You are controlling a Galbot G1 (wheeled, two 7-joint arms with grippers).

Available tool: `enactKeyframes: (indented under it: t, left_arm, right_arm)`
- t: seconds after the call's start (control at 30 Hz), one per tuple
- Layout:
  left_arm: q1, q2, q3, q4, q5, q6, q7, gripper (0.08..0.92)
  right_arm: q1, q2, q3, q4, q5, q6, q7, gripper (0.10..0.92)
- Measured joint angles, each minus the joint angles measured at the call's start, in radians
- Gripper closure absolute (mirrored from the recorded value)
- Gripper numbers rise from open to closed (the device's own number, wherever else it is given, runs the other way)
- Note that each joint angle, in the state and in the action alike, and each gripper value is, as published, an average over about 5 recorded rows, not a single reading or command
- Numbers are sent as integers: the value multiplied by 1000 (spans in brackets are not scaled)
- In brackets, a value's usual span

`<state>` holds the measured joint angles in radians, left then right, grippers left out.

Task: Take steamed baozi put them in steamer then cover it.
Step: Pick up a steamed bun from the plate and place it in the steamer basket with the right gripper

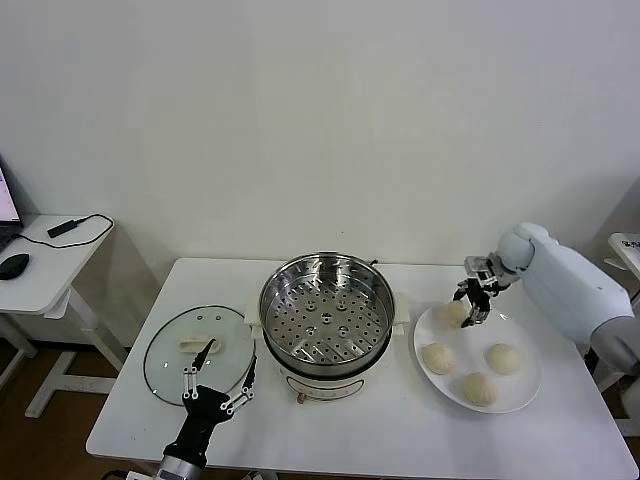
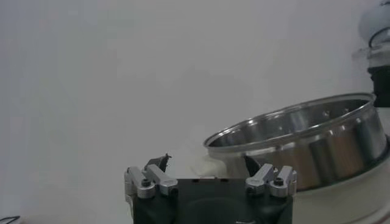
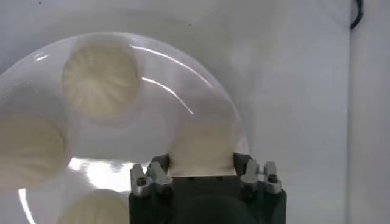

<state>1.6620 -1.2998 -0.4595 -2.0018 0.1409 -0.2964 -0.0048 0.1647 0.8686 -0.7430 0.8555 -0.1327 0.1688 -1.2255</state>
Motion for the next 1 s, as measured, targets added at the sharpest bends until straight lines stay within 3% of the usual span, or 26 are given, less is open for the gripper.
enactKeyframes:
  t: [0.47,1.0]
  left_arm:
    - [10,-3,2,-22,2,8,-5,177]
    - [11,5,3,-37,3,11,-13,177]
  right_arm:
    - [321,79,-217,332,66,206,-41,334]
    - [280,312,-286,338,-97,325,-22,355]
